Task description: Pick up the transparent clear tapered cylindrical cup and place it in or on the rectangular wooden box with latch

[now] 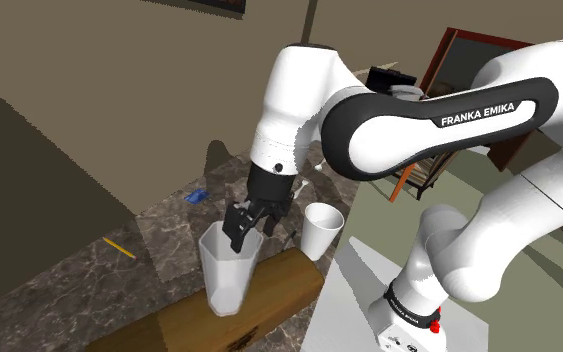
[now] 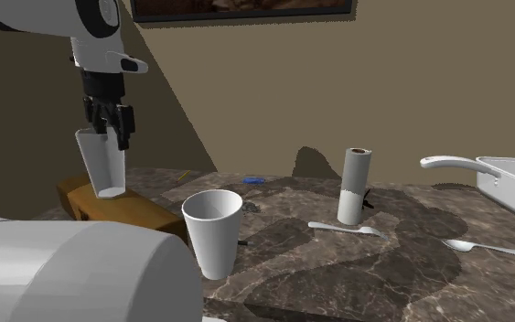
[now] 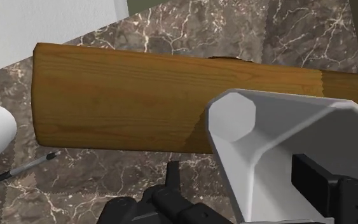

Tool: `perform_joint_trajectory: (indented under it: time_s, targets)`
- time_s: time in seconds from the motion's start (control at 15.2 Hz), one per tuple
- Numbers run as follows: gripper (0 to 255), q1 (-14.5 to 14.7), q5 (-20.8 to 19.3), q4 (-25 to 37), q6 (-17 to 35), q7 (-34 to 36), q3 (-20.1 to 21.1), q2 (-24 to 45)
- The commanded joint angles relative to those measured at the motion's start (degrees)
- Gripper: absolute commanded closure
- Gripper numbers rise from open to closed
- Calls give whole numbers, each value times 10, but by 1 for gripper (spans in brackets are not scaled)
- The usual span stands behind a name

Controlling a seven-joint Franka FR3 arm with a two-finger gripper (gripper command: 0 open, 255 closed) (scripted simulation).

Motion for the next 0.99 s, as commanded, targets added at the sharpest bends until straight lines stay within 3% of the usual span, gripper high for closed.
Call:
perform_joint_trajectory:
  time_s: [0.0,0.13,0.4,0.92]
  targets:
    - [0,0,0,0,0,0,0,0]
    - [0,0,0,0,0,0,0,0]
    - [0,-4,-5,56,-76,0,-14,-19]
    - [0,-3,-5,56,-76,0,-14,-19]
